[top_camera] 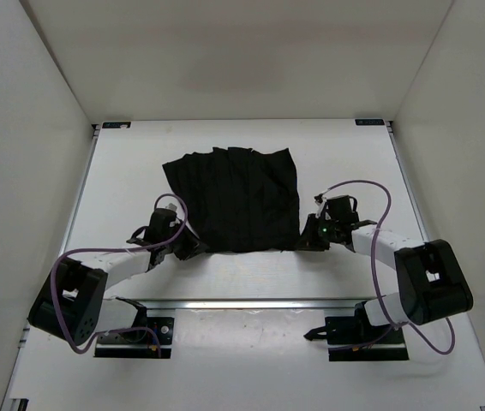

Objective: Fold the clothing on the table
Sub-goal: Flatten the skirt out

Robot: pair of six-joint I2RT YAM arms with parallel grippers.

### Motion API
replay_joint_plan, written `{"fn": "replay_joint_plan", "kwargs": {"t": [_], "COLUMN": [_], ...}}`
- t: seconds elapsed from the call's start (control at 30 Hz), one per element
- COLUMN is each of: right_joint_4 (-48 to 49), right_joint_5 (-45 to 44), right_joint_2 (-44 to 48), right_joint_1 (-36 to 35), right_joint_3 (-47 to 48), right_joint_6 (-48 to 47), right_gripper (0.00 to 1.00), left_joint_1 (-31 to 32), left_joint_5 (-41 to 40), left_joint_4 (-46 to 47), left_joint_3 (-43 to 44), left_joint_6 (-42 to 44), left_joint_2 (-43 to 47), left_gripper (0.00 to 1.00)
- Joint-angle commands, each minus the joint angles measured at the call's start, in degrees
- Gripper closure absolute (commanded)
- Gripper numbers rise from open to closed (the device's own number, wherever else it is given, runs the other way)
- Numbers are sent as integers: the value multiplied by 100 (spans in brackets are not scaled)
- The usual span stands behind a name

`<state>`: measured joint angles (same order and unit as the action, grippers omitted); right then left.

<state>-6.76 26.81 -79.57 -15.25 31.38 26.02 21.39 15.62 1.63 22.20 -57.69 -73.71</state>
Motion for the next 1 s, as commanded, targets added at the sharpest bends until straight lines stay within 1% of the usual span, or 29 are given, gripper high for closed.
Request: {"fn": "replay_joint_plan", "kwargs": {"t": [0.0, 0.13, 0.2, 0.23, 0.27, 0.3, 0.33, 0.37, 0.4, 0.43, 0.47, 0.5, 0.53, 0.57, 0.6, 0.67, 0.7, 0.73, 0.77, 0.8, 0.83, 0.87, 0.9, 0.97], "right_joint_4": [141, 27, -149, -228, -446, -596, -920, -1254, -1449, -1807, -2176, -2415, -2522, -2610, -2593, -2489, -2314, -2260, -2129, -1971, -1899, -1733, -1593, -1477], "right_joint_5": [-88, -342, -440, -387, -317, -273, -325, -438, -509, -579, -719, -843, -957, -993, -958, -1045, -1029, -1124, -1203, -1204, -1230, -1196, -1161, -1142], "right_joint_2": [-111, 11, -67, -189, -382, -453, -706, -953, -1042, -1339, -1620, -1867, -1913, -2052, -2089, -1932, -1696, -1572, -1318, -1020, -877, -606, -343, 37], "right_joint_1": [-5, 74, 250, 407, 556, 723, 751, 795, 812, 813, 839, 848, 813, 830, 900, 971, 945, 936, 927, 927, 883, 874, 848, 752], "right_joint_3": [299, 815, 1516, 1756, 2358, 3078, 3503, 4429, 5413, 5928, 6968, 7936, 8728, 9041, 9375, 9177, 8732, 8110, 7382, 6991, 6152, 5317, 4943, 3523], "right_joint_6": [-44, -290, -518, -563, -720, -895, -932, -1124, -1343, -1432, -1572, -1652, -1696, -1697, -1671, -1636, -1722, -1749, -1793, -1776, -1785, -1732, -1706, -1539], "right_gripper": [100, 100, 100, 100, 100, 100, 100, 100, 100, 100, 100, 100, 100, 100, 100, 100, 100, 100, 100, 100, 100, 100, 100, 100], "left_joint_1": [-90, -258, -494, -556, -591, -653, -732, -750, -828, -847, -882, -891, -952, -961, -1048, -1206, -1216, -1233, -1199, -1172, -1111, -1032, -970, -804], "left_joint_5": [-199, -173, -112, -33, 37, 21, 90, 134, 187, 170, 144, -5, -93, -146, -190, -269, -287, -339, -401, -462, -507, -594, -673, -709], "left_joint_4": [-302, -593, -777, -1013, -1346, -1532, -2004, -2539, -2771, -3217, -3726, -4149, -4336, -4503, -4313, -3901, -3576, -3443, -3345, -3362, -3362, -3336, -3310, -3283], "left_joint_3": [372, 750, 1415, 1985, 2312, 3116, 3577, 4651, 5741, 6918, 7539, 8754, 9837, 10222, 10391, 9798, 9038, 8326, 7675, 7050, 6714, 6031, 5668, 4440], "left_joint_6": [503, 1232, 1627, 1943, 2320, 2498, 2874, 3191, 3351, 3552, 3720, 3852, 3888, 3897, 3836, 3704, 3678, 3703, 3782, 3905, 3975, 4037, 4099, 4064], "left_joint_2": [155, 173, -19, -229, -510, -834, -1038, -1397, -1566, -1898, -2267, -2584, -2717, -2875, -2738, -2291, -1914, -1562, -1445, -1244, -998, -761, -646, -338], "left_gripper": [100, 100, 100, 100, 100, 100, 100, 100, 100, 100, 100, 100, 100, 100, 100, 100, 100, 100, 100, 100, 100, 100, 100, 100]}}
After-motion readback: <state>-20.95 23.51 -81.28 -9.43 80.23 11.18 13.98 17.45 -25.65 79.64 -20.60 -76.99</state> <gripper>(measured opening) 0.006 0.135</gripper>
